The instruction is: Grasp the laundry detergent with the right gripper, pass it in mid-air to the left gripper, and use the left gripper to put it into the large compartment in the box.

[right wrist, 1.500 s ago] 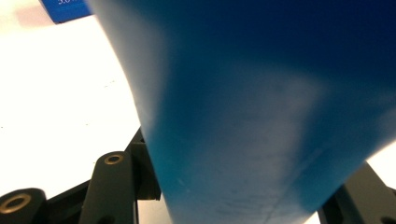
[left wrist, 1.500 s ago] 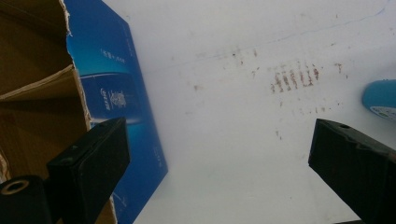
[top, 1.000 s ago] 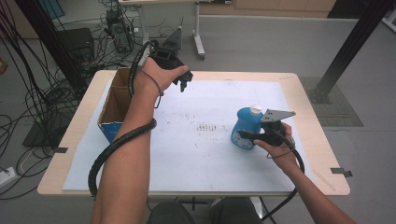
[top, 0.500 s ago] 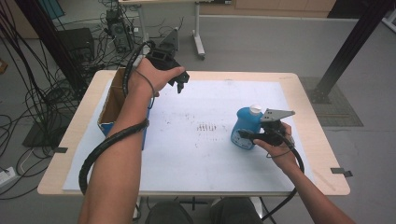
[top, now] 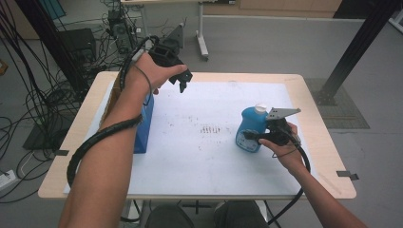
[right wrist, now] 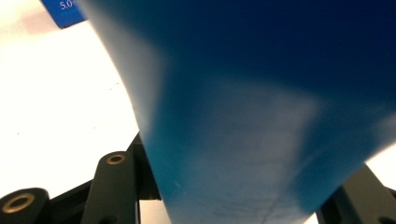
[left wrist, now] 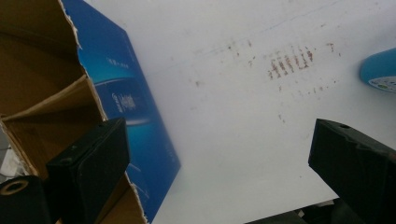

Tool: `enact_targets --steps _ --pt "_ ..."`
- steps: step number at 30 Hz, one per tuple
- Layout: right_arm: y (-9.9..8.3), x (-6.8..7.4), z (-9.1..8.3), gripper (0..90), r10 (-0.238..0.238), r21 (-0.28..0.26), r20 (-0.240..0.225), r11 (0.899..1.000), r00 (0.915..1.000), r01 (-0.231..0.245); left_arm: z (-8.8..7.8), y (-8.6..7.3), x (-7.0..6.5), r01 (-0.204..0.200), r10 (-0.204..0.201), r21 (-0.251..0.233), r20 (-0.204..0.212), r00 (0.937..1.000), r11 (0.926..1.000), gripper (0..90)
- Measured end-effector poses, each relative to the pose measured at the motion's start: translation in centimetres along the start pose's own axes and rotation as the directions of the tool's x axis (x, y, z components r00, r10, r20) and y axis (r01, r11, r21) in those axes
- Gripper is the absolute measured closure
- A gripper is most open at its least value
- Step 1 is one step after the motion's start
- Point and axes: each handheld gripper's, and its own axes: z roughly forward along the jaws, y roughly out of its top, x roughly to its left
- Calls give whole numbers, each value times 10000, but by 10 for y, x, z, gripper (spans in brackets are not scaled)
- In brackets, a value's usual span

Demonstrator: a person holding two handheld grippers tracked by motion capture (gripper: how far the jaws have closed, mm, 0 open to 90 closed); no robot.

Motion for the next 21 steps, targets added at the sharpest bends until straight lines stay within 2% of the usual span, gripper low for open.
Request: enact_targets --steps 6,12,16,19,21 --pt "17 -9 -8 446 312 94 -298 9995 9991 -310 -13 5 2 -687 687 -12 -101 9976 9976 59" --pt "47 -16 -14 447 345 632 -608 9975 9976 -306 -26 9 6 -1535 1535 20 -157 9880 9882 59" --pt "69 -21 -17 446 303 731 -712 9970 9970 -250 -35 12 6 -2287 2285 -32 -282 9731 9735 59" --pt "84 -25 -16 446 283 791 -872 9966 9958 -214 -42 15 6 -2887 2884 -60 -274 9571 9574 59" --pt "95 -26 -13 446 141 861 -947 9963 9954 -59 -47 17 4 -3319 3316 -147 -202 9432 9432 59"
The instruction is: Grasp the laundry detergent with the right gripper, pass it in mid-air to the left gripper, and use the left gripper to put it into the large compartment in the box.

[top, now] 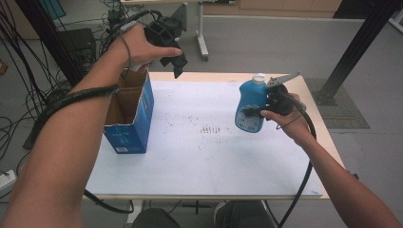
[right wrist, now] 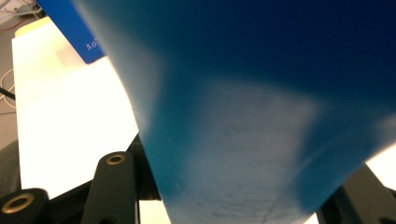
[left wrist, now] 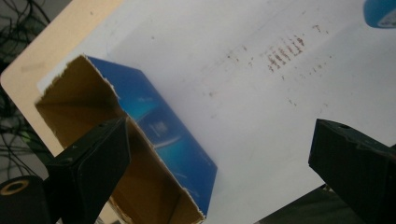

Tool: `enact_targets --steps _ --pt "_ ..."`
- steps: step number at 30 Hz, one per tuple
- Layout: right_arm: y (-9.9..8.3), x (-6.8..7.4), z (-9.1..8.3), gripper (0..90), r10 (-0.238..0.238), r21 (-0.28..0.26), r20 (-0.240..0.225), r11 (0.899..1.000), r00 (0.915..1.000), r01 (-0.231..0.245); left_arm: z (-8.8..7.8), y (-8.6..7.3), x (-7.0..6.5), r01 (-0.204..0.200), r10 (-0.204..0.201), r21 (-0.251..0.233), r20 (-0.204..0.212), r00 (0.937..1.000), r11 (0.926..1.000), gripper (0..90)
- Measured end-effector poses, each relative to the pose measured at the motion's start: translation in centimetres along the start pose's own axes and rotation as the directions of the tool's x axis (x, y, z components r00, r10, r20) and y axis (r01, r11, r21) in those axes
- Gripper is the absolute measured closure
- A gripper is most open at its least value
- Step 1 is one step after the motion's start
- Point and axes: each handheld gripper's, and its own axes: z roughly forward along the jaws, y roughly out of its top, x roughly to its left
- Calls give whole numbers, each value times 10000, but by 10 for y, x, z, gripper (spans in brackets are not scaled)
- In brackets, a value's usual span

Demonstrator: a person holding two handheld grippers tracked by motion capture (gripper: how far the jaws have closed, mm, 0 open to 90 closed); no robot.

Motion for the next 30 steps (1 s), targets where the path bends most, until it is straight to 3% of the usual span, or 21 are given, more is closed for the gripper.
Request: enact_targets --steps 5,12,20,30 --pt "31 1 7 445 -489 149 -332 9987 9983 494 -11 5 -3 -1034 1037 -196 139 9945 9944 64" --pt "74 12 29 442 -1131 347 -852 9926 9899 1164 -23 9 -5 -2078 2092 -359 404 9770 9775 63" --pt "105 30 61 441 -1729 280 -1611 9833 9717 1796 -28 3 -5 -2765 2774 -226 785 9575 9607 75" --pt "116 54 97 439 -2310 18 -2462 9711 9413 2387 -23 -6 -7 -3157 3143 56 782 9461 9488 69"
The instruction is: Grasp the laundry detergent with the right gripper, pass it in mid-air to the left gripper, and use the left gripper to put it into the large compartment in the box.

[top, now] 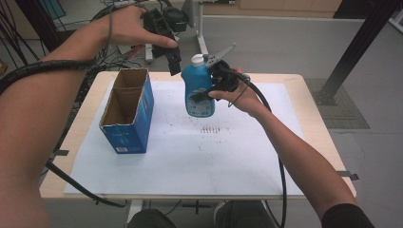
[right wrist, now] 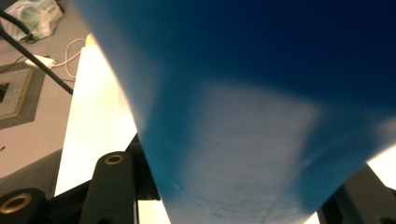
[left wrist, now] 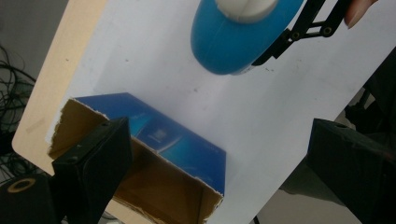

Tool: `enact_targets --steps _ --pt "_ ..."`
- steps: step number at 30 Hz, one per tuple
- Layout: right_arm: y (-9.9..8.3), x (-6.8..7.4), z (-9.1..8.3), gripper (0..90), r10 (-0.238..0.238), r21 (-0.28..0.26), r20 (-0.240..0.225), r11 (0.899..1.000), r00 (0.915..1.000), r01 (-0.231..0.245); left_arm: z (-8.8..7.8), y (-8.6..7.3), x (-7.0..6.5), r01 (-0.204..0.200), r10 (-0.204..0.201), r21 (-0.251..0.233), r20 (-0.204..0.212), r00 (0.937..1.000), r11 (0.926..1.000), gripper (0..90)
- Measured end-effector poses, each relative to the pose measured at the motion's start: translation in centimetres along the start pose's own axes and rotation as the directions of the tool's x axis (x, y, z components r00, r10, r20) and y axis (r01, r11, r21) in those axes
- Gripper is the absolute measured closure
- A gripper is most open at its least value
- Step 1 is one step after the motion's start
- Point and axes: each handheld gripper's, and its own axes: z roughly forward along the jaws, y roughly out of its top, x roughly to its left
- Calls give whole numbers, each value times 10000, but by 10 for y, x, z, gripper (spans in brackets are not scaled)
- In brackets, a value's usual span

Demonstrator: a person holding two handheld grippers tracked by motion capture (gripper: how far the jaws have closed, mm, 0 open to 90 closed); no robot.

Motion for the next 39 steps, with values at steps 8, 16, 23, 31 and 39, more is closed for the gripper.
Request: enact_targets --steps 8,16,23,31,39 --pt "2 11 18 439 -356 -226 -465 9991 9983 346 13 -2 -6 -194 194 217 -7 9998 9996 68" --pt "5 23 32 438 -816 -340 -823 9963 9933 790 16 -3 -10 -371 369 225 89 9993 9991 73" --pt "7 29 35 438 -1090 -479 -967 9933 9893 1048 21 -1 -16 -548 543 323 158 9984 9980 74" --pt "7 35 34 438 -1341 -508 -1091 9903 9850 1292 27 4 -22 -765 751 448 324 9967 9961 73" --pt "8 38 33 437 -1598 -640 -1226 9862 9795 1529 34 5 -24 -953 925 469 569 9941 9943 73"
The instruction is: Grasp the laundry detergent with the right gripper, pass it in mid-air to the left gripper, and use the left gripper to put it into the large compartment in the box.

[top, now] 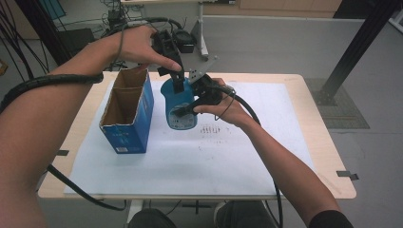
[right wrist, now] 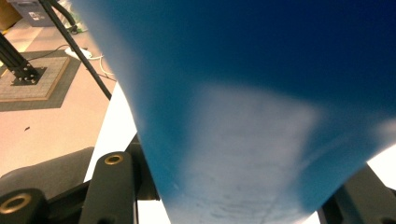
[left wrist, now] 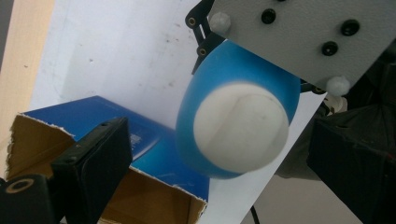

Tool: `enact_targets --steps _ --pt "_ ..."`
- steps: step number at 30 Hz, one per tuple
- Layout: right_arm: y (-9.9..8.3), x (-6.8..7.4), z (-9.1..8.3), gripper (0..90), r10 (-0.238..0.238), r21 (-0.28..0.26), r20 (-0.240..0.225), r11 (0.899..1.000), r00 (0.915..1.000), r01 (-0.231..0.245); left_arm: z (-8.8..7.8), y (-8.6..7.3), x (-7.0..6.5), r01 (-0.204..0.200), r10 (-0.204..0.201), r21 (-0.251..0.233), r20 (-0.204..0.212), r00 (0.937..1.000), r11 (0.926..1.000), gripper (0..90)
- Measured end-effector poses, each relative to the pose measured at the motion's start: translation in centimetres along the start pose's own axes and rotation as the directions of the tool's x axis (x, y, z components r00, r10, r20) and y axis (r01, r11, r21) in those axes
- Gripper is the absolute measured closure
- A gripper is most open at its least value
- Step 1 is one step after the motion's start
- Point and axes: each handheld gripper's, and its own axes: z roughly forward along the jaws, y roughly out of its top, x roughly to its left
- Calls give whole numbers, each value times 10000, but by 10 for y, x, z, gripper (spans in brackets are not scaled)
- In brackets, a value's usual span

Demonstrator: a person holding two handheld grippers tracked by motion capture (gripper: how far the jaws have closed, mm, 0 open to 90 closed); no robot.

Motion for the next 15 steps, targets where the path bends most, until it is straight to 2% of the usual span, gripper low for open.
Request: enact_targets --steps 15 --pt "6 5 -2 437 -98 -240 -275 9997 9996 91 13 1 -2 -267 260 255 307 9992 9993 73"
